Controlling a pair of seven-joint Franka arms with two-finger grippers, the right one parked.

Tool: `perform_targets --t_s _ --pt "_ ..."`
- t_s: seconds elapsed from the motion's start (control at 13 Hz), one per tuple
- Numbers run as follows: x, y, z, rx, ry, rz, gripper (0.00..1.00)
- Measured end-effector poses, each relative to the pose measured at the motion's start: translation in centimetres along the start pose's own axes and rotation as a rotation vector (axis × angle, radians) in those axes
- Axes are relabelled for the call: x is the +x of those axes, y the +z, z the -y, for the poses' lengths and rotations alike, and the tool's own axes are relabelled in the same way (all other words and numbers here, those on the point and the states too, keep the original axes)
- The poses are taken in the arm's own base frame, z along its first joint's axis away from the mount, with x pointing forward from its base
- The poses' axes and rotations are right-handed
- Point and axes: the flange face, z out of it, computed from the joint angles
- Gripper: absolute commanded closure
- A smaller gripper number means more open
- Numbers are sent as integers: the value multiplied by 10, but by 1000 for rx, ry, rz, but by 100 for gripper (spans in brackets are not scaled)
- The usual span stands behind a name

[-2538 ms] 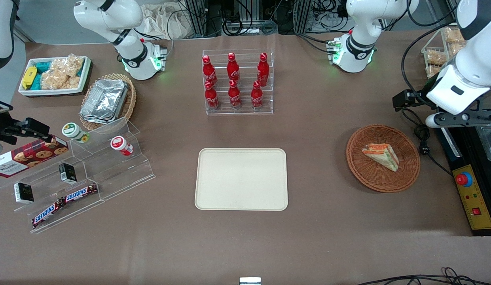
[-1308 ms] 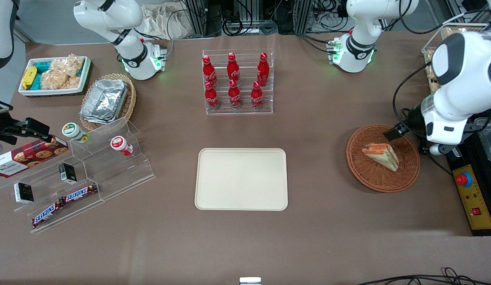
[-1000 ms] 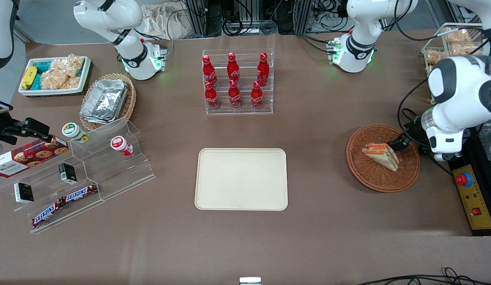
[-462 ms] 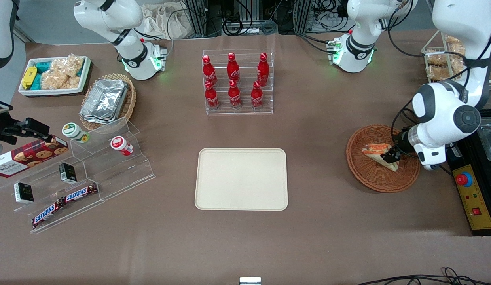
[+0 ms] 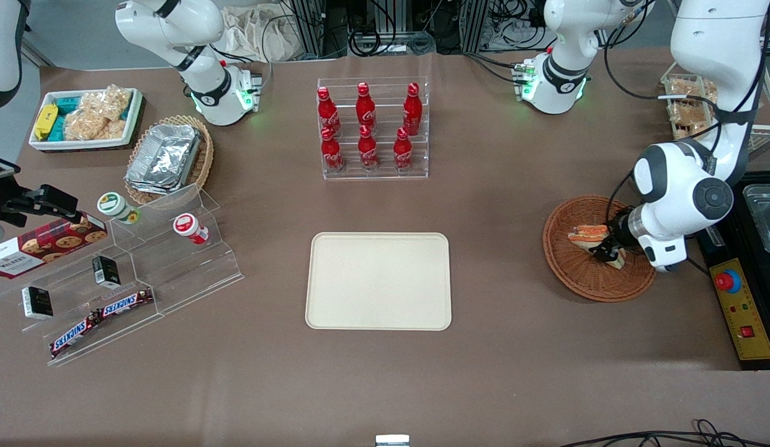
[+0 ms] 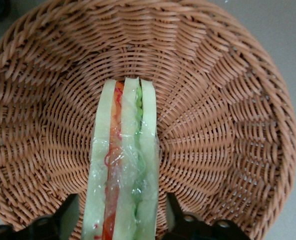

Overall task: Place sandwich from basket to tray
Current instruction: 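Close the left gripper on the sandwich in the basket, then lift the sandwich and carry it with the left gripper over the tray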

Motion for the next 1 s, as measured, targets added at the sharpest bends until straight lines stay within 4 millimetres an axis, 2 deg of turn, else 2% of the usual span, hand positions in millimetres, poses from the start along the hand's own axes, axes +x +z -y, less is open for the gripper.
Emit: perform_targets --t_s 0.23,0.38,0.46,0.62,0.69,0.77,0.85,1.0 --pt "0 1 -1 4 21 -9 100" --pt "-4 -13 -5 27 125 -36 100" --pt "-9 -30 -9 32 186 -46 100" --pt "-30 -84 -24 13 323 -71 100" --pt "-52 -107 -35 -1 382 -84 100" --pt "-82 -123 -51 -16 441 -97 100" --pt "-117 -129 -67 -29 492 -105 100" --pt "-186 -130 -93 -44 566 -101 100"
